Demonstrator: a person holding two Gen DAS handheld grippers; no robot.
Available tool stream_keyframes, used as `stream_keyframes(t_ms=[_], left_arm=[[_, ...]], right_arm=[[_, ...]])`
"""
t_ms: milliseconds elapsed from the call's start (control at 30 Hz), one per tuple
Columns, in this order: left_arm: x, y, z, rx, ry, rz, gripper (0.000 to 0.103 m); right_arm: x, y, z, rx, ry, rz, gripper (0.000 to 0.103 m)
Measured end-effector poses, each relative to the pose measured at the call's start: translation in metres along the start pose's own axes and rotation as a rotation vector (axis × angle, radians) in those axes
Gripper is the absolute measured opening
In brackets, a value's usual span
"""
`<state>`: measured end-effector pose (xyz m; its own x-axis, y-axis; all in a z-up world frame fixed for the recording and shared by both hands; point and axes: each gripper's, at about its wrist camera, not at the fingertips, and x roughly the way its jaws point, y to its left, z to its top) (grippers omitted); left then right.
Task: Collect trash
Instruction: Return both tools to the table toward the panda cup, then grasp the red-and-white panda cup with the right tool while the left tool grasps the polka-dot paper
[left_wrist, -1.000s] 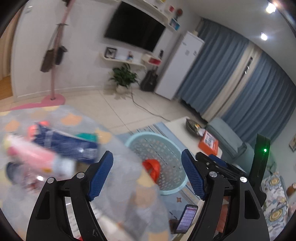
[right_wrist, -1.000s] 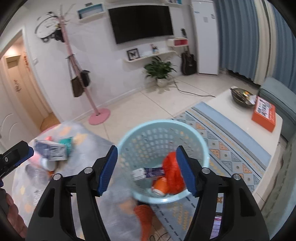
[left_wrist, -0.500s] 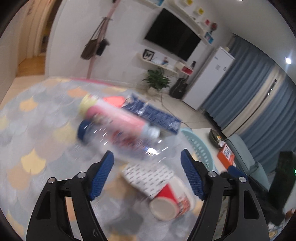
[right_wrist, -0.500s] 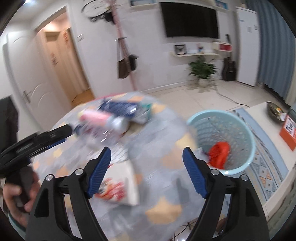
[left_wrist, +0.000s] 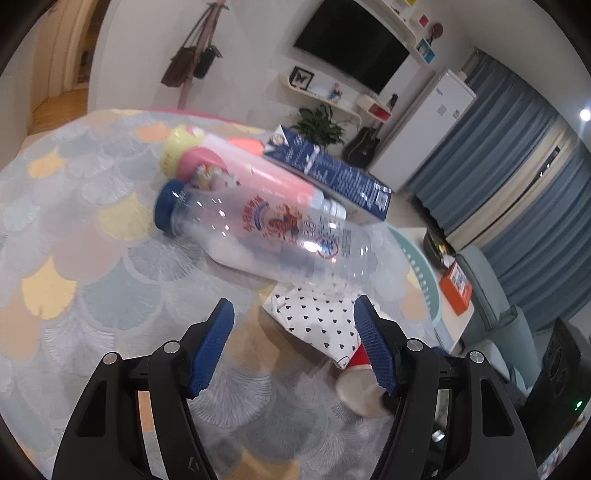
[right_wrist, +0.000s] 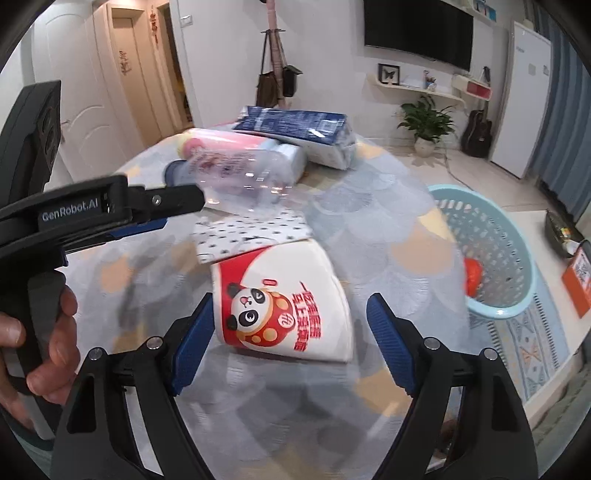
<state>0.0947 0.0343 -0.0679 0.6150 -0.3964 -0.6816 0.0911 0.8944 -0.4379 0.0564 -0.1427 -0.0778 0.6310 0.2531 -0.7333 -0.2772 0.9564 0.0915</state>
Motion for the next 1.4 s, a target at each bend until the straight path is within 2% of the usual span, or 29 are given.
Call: stream_keyframes(t_ms=[33,133,233,300,433,567,667,733,800,933,1067,1200,1400], left_arm=[[0.005,-0.002,0.000,0.010,0.018,0.002,0.065],[0.015,-0.006,-0.003,0.034,0.046,0.007,0.065],[0.028,-0.014,-0.006,0.066,0.081,0.020,0.068],[0.031,-0.021,-0.008,0.106,0.077,0.046,0.073],[0.039,-0.031,-0.011,0.157,0.077,0.085,0.076],[0.045,-0.042,-0.014,0.227,0.075,0.140,0.077],[0.045,-0.046,-0.017,0.269,0.073,0.166,0.076],[0.042,-0.045,-0.022,0.290,0.064,0.191,0.069],[0.041,-0.046,-0.023,0.305,0.058,0.214,0.056],[0.035,-0.044,-0.025,0.316,0.042,0.220,0.046],[0.031,-0.046,-0.031,0.325,0.025,0.227,0.024],[0.022,-0.040,-0.034,0.281,0.021,0.181,0.010],[0.007,-0.037,-0.044,0.240,0.007,0.097,0.001]], right_arm=[[-0.001,-0.006,-0.002,0.001,0.004,-0.002,0.068],[-0.006,-0.021,-0.007,-0.001,0.001,-0.015,0.064],[-0.009,-0.038,-0.009,0.003,0.000,-0.067,0.057],[-0.010,-0.052,-0.010,0.023,0.000,-0.084,0.057],[-0.013,-0.080,-0.009,0.100,0.000,-0.087,0.057],[-0.020,-0.084,-0.006,0.111,-0.026,-0.078,0.057],[-0.026,-0.083,-0.006,0.133,-0.045,-0.036,0.057],[-0.028,-0.083,-0.005,0.151,-0.056,-0.011,0.057],[-0.028,-0.082,-0.003,0.161,-0.058,0.004,0.057],[-0.021,-0.079,-0.002,0.183,-0.044,0.033,0.061],[-0.009,-0.078,0.001,0.215,-0.032,0.050,0.065],[-0.002,-0.080,0.005,0.243,-0.032,0.046,0.067],[0.013,-0.081,0.010,0.265,-0.002,0.070,0.069]])
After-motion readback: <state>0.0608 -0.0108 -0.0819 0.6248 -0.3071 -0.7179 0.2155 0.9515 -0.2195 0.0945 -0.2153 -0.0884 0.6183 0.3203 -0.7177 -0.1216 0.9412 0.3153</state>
